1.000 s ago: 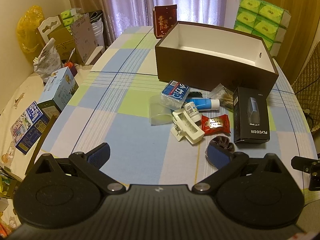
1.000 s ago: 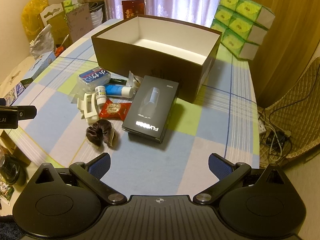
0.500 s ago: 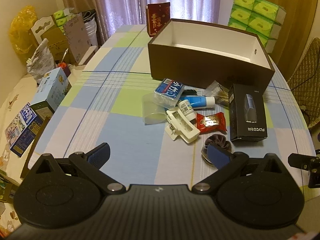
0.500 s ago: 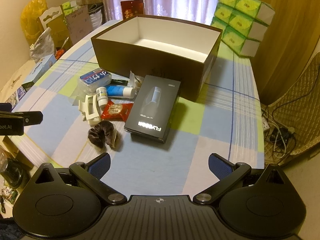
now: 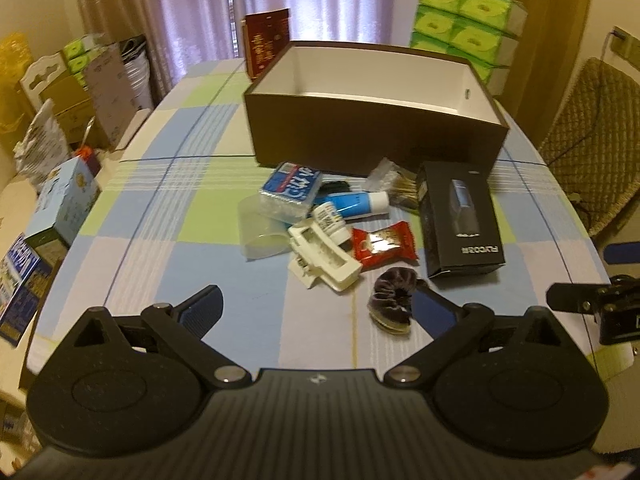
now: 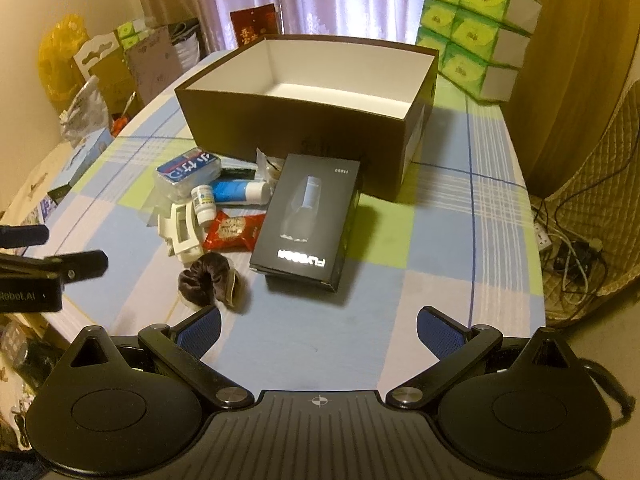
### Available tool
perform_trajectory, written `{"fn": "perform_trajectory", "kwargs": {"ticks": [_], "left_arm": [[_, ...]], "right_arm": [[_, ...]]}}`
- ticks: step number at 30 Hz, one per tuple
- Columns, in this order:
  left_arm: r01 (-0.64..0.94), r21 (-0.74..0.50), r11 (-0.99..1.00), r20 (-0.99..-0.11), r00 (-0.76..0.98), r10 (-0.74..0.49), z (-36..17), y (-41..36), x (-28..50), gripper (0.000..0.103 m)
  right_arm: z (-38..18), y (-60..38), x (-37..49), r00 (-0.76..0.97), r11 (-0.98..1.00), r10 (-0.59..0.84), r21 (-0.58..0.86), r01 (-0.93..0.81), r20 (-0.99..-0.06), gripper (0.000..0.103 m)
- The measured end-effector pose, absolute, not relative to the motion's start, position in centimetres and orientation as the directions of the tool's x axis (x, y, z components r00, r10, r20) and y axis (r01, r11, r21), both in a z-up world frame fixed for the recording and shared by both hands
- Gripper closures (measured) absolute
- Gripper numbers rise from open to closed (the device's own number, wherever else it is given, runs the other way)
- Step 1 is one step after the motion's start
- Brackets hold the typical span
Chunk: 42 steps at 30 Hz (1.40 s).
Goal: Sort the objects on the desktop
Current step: 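Move the left tool toward the brown scrunchie while the right tool approaches the black FLYCO box, then grasp the brown scrunchie with the left tool while the right tool grasps the black FLYCO box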
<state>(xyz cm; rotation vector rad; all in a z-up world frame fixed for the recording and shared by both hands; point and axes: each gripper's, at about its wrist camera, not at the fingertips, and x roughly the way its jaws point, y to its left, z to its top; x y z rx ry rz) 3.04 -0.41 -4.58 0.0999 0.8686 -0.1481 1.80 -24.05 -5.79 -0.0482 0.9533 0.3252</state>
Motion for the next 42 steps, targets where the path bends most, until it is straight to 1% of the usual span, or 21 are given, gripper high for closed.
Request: {"fn": "perform_trajectory", "kwargs": {"ticks": [6, 8, 11, 17, 28, 31, 33, 35, 39, 41, 42], "left_arm": [[0.250, 0.019, 0.968, -0.764, 0.628, -0.148, -6.0, -1.4, 3.8, 0.011], [0.281, 0.008, 0.960, -0.766, 0.618, -0.174, -6.7, -1.7, 4.1, 0.019], [0.321, -0.001, 0.947, -0.774, 0.600, -0.204, -7.7, -2.5, 4.5, 0.025], [0.370, -0.022, 0.929, -0.796, 0.555, -0.240, -9.8, -4.1, 5.4, 0.027], [0.392, -0.021, 0.920, -0.830, 0.506, -0.235, -12.4, -6.0, 7.4, 0.027], [0.391, -0.031, 0.920, -0.836, 0.495, -0.239, -13.1, -6.4, 8.2, 0.031], [0.386, -0.046, 0.921, -0.837, 0.488, -0.246, -13.5, -6.6, 8.7, 0.034], [0.379, -0.056, 0.924, -0.843, 0.478, -0.247, -13.9, -6.7, 9.3, 0.040], [0.375, -0.066, 0.925, -0.852, 0.462, -0.248, -14.7, -6.9, 10.0, 0.046], [0.375, -0.071, 0.924, -0.854, 0.456, -0.250, -15.0, -7.0, 10.1, 0.058], [0.373, -0.068, 0.925, -0.853, 0.459, -0.247, -15.0, -7.0, 10.1, 0.059]], "right_arm": [[-6.1, -24.5, 2.0, 0.563, 0.954, 0.257, 0.113, -0.278, -0.785, 0.002], [-6.3, -24.8, 2.1, 0.568, 0.957, 0.253, 0.115, -0.267, -0.783, 0.002], [-6.7, -25.2, 2.3, 0.569, 0.961, 0.245, 0.118, -0.251, -0.785, 0.002], [-7.7, -26.3, 2.8, 0.556, 0.971, 0.217, 0.118, -0.208, -0.803, 0.002], [-8.7, -28.0, 4.0, 0.537, 0.979, 0.192, 0.125, -0.159, -0.821, 0.002], [-8.9, -28.4, 4.2, 0.533, 0.981, 0.187, 0.125, -0.151, -0.825, 0.002], [-9.0, -28.7, 4.4, 0.529, 0.982, 0.182, 0.124, -0.143, -0.829, 0.002], [-9.2, -29.0, 4.5, 0.525, 0.983, 0.179, 0.125, -0.136, -0.832, 0.002], [-9.4, -29.6, 4.7, 0.517, 0.984, 0.172, 0.125, -0.125, -0.838, 0.002], [-9.6, -29.7, 4.9, 0.513, 0.984, 0.173, 0.127, -0.124, -0.841, 0.002], [-9.6, -29.7, 4.9, 0.512, 0.984, 0.174, 0.128, -0.124, -0.841, 0.002]]}}
